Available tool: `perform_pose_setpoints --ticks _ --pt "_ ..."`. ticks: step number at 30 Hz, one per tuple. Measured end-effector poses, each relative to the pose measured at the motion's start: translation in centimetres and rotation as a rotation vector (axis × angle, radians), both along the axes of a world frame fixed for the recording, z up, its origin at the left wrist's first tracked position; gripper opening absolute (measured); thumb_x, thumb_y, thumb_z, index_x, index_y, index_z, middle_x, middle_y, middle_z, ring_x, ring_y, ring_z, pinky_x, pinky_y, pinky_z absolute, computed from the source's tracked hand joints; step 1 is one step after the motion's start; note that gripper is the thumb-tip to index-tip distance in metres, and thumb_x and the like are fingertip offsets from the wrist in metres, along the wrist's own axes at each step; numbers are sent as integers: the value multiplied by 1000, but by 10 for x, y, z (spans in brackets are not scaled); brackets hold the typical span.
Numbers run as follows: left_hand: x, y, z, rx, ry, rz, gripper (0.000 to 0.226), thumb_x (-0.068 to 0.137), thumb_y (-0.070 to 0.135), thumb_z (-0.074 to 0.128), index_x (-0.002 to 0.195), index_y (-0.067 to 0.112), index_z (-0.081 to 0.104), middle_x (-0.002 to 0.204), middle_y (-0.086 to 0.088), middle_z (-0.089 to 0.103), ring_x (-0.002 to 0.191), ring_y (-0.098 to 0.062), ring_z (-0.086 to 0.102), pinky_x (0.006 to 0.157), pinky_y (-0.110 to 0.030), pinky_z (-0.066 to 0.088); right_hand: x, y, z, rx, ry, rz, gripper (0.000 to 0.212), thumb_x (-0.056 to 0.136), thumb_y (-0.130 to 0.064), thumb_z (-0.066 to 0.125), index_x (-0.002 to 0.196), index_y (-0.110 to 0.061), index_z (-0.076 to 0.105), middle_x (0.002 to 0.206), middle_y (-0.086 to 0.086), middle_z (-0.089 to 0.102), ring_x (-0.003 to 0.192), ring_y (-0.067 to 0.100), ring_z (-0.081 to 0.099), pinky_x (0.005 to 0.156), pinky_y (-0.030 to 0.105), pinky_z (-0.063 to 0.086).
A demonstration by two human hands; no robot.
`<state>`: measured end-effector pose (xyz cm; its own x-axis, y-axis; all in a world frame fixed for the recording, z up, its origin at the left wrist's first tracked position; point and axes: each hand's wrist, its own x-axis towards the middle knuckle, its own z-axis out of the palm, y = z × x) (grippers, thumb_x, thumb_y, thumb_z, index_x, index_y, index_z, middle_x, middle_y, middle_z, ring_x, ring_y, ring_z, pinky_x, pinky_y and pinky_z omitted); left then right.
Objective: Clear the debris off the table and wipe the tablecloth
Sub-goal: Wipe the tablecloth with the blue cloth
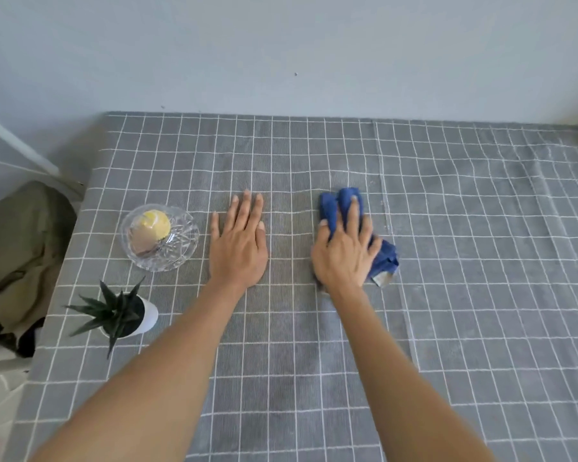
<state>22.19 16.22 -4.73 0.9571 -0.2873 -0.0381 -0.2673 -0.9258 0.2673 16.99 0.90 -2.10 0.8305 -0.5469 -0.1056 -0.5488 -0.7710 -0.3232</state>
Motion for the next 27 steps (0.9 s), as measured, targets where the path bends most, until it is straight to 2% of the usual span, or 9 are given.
perform_pose_setpoints --ticks 3,5,8,11,15,18,22,27 --pt "-2 0 1 -6 -8 -6 54 99 37 4 152 29 -2 159 9 -7 146 -9 -10 119 -44 -7 -6 27 -3 -27 -12 187 52 97 -40 31 147 -25 32 160 -9 5 142 24 13 113 47 10" --pt "-1 1 1 -13 -10 -10 54 99 37 5 152 29 -1 159 9 -6 147 -9 -9 119 -43 -7 -5 15 -5 -41 -8 193 53 96 -40 31 147 -26 32 159 -8 11 140 26 17 111 46 13" --pt "0 1 -1 -12 3 -11 54 99 37 5 152 30 -3 159 10 -8 146 -8 -11 119 -44 -6 -8 -27 -8 -101 21 87 55 92 -41 29 145 -29 34 159 -7 14 138 28 22 107 47 19" --pt "0 1 0 -1 7 -10 54 99 37 4 152 30 -5 159 9 -9 145 -8 -12 119 -45 -7 -15 -73 -5 -104 56 -67 52 95 -36 33 146 -27 35 159 -7 13 138 27 20 109 49 18" --pt "-1 2 0 18 0 -3 55 98 37 2 152 29 -5 159 9 -10 145 -8 -12 119 -45 -6 -15 -77 2 -53 18 -209 50 97 -34 32 144 -18 39 159 -9 11 135 27 21 109 48 16" --pt "0 1 2 18 5 -4 55 98 38 2 152 28 -5 159 8 -10 146 -9 -12 119 -46 -6 -3 -39 10 -21 -17 -94 49 97 -37 32 143 -21 41 159 -9 10 133 28 22 106 47 19" --pt "-3 0 4 14 -4 -2 56 98 38 -1 153 27 -1 160 8 -7 146 -9 -8 119 -45 -6 22 18 12 28 -41 117 51 97 -39 32 146 -26 33 160 -10 4 138 26 17 109 46 17" --pt "-1 1 4 -10 -16 -4 53 101 35 6 153 27 3 160 8 -4 147 -9 -5 119 -43 -7 25 20 -10 -17 2 223 58 97 -39 28 151 -27 14 160 -6 -7 146 22 -7 116 50 -4"
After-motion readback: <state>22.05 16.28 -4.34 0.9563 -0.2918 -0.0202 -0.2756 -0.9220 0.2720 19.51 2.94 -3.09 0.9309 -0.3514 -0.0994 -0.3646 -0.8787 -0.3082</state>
